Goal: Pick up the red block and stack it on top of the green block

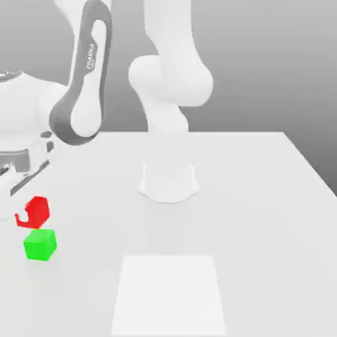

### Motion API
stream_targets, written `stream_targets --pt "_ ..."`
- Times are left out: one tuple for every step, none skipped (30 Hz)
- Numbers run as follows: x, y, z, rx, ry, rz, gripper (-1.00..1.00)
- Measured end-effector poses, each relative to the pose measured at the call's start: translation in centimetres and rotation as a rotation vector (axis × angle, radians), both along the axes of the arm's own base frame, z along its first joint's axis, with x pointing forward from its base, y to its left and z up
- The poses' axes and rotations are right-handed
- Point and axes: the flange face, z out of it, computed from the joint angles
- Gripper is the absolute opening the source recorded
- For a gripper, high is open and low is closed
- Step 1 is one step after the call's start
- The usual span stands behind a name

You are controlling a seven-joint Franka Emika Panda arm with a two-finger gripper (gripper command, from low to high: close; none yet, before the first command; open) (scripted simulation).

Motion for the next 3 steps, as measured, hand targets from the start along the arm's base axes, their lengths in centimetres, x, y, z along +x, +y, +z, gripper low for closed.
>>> stream_targets --pt "0.00 0.00 0.00 0.000 0.000 0.000 1.00" --pt "0.00 0.00 0.00 0.000 0.000 0.000 1.00" --pt "0.00 0.00 0.00 0.000 0.000 0.000 1.00"
